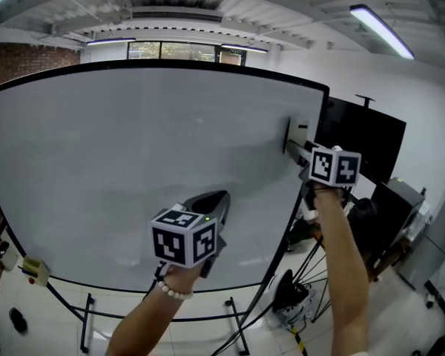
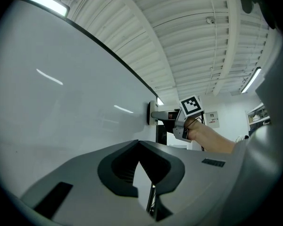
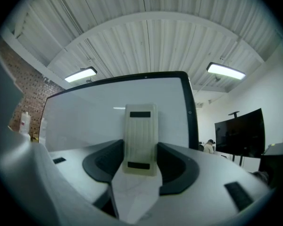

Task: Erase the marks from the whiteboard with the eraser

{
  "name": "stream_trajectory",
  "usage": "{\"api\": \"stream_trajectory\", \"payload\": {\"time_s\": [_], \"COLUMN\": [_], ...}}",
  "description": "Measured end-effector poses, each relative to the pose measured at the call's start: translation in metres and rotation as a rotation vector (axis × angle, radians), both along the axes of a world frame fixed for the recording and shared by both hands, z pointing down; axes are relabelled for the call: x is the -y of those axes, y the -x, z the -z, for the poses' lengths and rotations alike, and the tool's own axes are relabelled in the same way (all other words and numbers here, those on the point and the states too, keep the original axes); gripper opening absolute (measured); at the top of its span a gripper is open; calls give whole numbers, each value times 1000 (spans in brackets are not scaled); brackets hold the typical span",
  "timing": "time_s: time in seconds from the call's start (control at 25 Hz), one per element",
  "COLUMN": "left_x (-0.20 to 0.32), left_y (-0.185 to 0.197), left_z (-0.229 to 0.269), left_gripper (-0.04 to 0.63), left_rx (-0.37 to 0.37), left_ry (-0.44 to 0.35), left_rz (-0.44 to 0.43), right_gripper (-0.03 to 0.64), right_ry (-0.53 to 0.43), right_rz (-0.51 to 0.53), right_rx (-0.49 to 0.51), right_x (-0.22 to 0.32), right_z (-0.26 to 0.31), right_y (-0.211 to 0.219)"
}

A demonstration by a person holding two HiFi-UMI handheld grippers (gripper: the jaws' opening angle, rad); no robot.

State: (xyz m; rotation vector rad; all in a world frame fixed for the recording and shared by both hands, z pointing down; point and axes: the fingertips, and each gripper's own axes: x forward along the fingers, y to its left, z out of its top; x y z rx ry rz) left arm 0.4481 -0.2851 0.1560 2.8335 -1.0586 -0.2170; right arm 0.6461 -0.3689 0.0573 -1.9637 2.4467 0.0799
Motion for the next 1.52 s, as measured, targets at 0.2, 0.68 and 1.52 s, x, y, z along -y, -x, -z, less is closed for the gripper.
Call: {"api": "stream_trajectory", "payload": {"time_s": [0.2, 0.68, 1.52], "left_x": [-9, -21, -28], "left_y": [49, 179, 367], "left_z": [1, -6, -21], "left_gripper": [-12, -12, -12], "left_rx": [0, 15, 39], "left_ry": [-6, 6, 47], "left_rz": [21, 46, 20], "right_gripper": [250, 250, 252], "right_ry": [-2, 12, 24], "right_rz": [21, 10, -14], "right_rx": [-2, 15, 68], "right_x": [-6, -10, -12], "right_z": [0, -4, -14], "right_y": [50, 185, 403]}}
